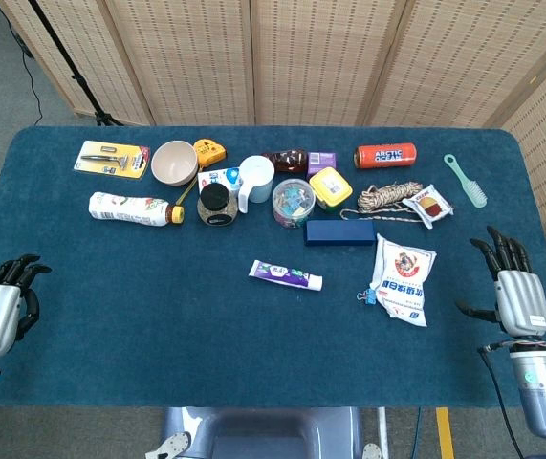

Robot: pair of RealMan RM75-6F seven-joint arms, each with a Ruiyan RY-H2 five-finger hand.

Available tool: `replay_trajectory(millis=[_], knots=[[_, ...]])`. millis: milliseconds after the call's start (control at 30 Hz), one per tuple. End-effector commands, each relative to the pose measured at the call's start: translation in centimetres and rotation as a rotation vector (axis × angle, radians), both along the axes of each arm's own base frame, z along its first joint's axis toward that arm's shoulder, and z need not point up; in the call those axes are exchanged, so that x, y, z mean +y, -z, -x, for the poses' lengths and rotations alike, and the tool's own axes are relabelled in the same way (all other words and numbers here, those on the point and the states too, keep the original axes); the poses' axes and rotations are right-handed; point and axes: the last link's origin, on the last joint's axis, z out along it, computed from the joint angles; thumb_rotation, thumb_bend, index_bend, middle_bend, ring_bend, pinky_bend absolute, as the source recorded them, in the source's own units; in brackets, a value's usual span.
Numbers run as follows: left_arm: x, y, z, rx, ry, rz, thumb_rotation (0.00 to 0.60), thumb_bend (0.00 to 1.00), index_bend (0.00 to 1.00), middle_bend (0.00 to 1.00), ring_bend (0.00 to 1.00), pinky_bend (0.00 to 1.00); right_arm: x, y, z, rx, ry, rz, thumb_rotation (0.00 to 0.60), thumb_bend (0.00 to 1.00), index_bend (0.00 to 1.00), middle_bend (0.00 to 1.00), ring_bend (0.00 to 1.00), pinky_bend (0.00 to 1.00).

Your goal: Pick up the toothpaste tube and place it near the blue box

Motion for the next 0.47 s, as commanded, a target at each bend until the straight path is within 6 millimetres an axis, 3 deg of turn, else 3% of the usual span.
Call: replay_trajectory(millis=[33,167,467], knots=[[-1.4,-0.3,1.1,-0.007,-0.025,0.001,0.600,0.79,0.34,0.26,0.26,0.39,2.0,-0.3,0.4,0.044,0.024,-0.011,0.600,0.00,0.14,0.00,0.00,0.00],[-2.9,-0.6,1.9,-0.041,-0.045,0.001,0.600,0.79,0.34,0.26,0.26,0.38,4.0,-1.1,0.3,0.077,0.043,-0.005,0.600,0.00,0.14,0.00,0.00,0.00],[-2.8,-0.3,1.6,-0.051,-0.038,0.017,0.600,0.79,0.34,0.26,0.27,0.38,4.8,-1.5,0.0,0.061,0.054,0.000,0.600,0.00,0.12,0.00,0.00,0.00]])
